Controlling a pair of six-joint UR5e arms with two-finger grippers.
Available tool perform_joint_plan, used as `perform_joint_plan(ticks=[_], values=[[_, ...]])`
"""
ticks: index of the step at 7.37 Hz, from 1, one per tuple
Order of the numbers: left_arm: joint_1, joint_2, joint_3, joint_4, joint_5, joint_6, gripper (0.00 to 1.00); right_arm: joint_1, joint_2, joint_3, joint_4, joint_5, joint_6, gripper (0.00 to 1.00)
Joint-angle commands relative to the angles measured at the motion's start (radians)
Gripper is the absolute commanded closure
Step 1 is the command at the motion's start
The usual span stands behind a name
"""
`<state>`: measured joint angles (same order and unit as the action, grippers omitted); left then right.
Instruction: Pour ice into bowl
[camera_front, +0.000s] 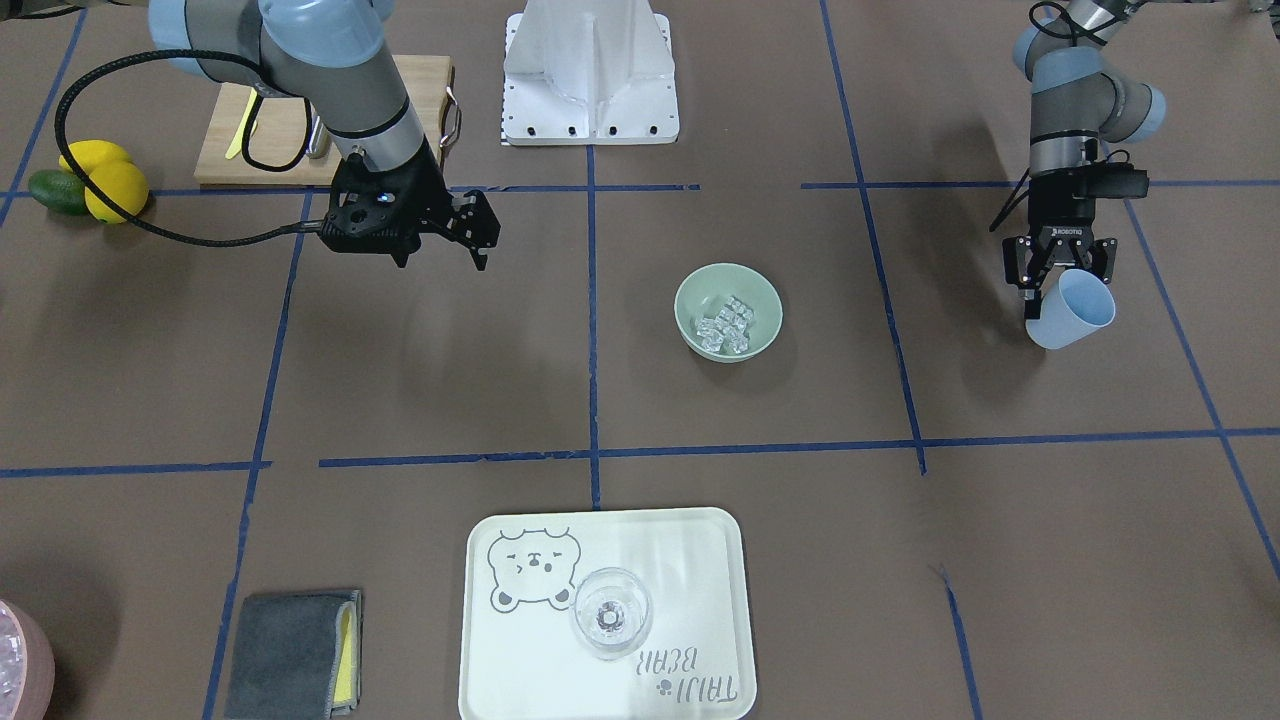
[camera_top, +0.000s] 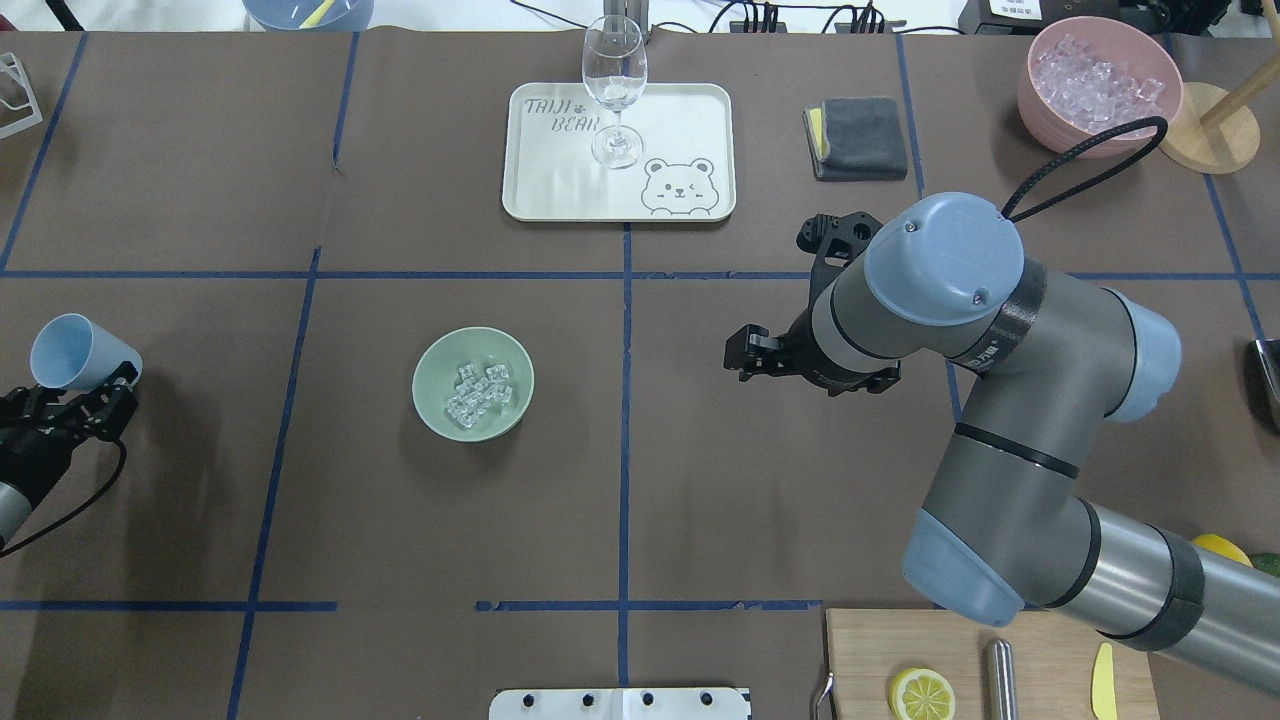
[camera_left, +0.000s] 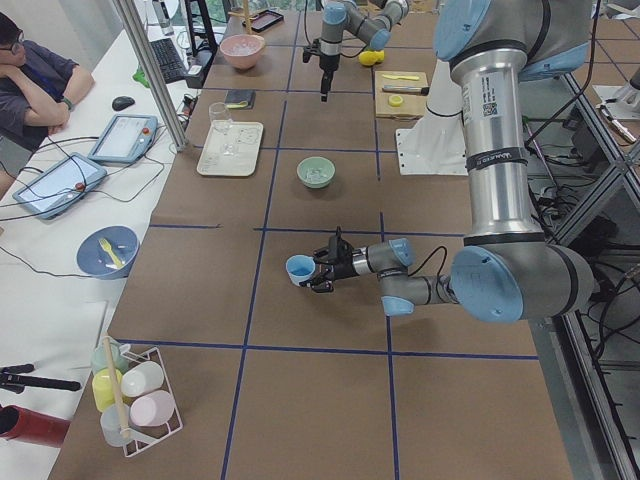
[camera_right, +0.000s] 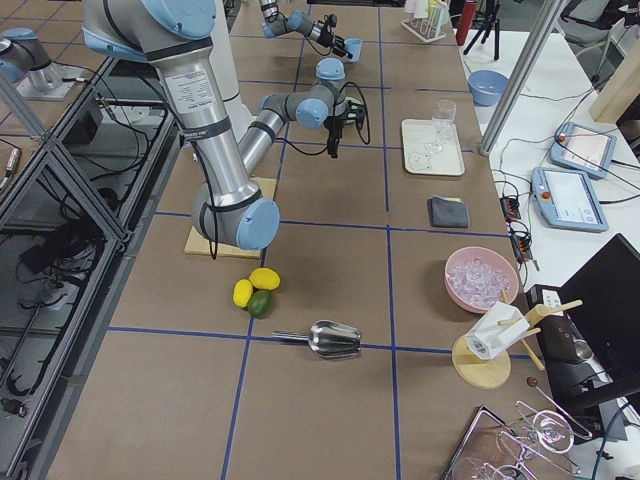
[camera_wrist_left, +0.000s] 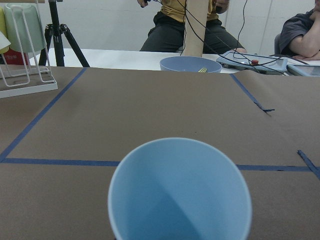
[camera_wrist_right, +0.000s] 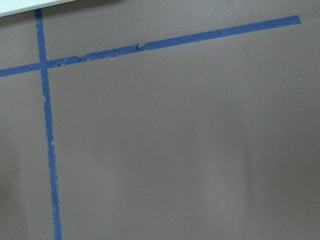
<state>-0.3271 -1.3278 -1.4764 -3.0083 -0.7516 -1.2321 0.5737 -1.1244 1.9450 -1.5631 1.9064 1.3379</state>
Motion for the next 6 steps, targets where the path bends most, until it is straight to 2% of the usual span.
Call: perform_joint_plan(ticks=[1,2,4,5,6], values=[[0.0,-0.001,-0.001,0.005,-0.003,0.006,0.62,0.0,0.0,0.0,0.0,-0.001,0.001,0.0],[0.002,-0.001,-0.002,0.005,-0.005,0.006,0.49,0.0,0.0,0.0,0.0,-0.001,0.001,0.0],[0.002,-0.001,-0.002,0.003,-0.008,0.006,0.13,0.0,0.0,0.002,0.0,-0.001,0.001,0.0],[0.002,-0.001,-0.002,0.003,-0.008,0.006,0.01,0.0,0.0,0.002,0.0,-0.001,0.001,0.0],[0.002,-0.001,-0.002,0.005,-0.009,0.006,0.0,0.0,0.0,0.002,0.0,-0.001,0.001,0.0]])
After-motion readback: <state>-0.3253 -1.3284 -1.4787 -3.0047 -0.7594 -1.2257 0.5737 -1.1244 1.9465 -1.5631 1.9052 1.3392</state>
